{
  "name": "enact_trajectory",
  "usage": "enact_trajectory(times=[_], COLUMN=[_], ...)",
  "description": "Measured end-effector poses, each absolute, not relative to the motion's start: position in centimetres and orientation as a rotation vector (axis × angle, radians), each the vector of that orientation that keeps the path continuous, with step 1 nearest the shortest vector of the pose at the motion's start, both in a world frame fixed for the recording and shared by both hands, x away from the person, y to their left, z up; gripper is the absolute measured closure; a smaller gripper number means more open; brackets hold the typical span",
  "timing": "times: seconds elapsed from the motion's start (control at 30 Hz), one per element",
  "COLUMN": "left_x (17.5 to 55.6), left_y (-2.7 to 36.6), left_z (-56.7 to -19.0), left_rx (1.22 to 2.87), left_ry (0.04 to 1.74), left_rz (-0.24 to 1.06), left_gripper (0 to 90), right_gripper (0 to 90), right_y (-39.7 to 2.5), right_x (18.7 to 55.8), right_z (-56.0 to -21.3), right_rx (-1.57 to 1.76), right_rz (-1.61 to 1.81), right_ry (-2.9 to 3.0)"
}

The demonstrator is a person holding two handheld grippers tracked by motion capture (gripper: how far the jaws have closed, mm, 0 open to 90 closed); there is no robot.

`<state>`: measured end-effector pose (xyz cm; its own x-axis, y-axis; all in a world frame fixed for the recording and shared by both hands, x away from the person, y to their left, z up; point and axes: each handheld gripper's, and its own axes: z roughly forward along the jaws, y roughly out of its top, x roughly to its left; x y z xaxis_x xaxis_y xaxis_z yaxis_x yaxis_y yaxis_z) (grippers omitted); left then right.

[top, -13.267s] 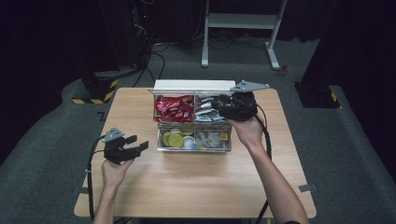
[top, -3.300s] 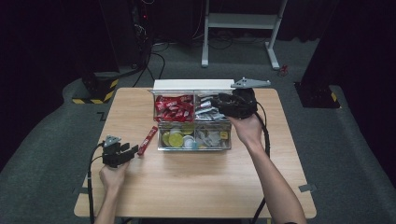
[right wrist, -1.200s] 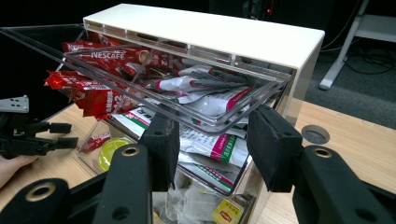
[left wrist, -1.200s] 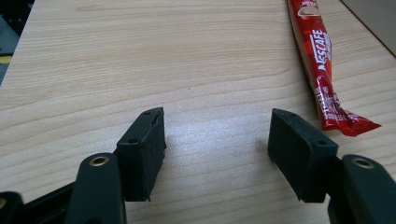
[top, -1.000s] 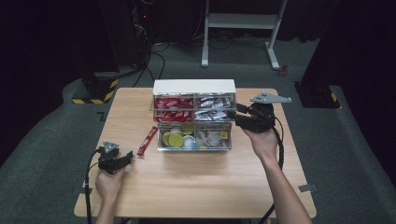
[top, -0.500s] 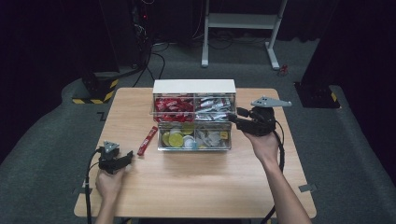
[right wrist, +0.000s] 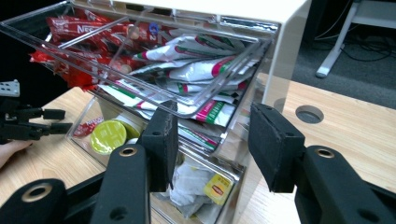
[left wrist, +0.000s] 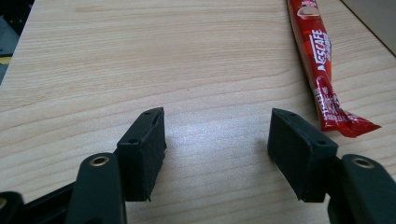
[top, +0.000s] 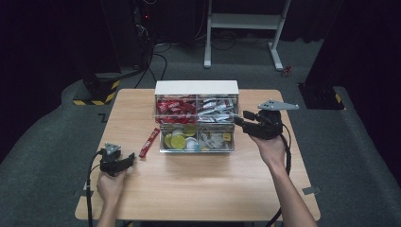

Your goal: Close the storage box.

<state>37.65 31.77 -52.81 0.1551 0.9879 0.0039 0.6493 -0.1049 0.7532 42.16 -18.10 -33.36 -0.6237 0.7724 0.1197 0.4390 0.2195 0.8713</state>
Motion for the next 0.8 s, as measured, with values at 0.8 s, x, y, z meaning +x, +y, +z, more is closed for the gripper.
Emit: enact_trajectory(times=[0.8], left_x=[37.7], left_y=[31.8], left_z=[-52.8], left_rx=[1.827], left_ry=[1.559], left_rz=[0.711], left_gripper=[37.3], right_gripper=[51.9], right_y=[-21.5], right_x=[41.3], right_z=[-33.6], right_rx=[1.176], right_rz=[1.404], right_ry=[2.061])
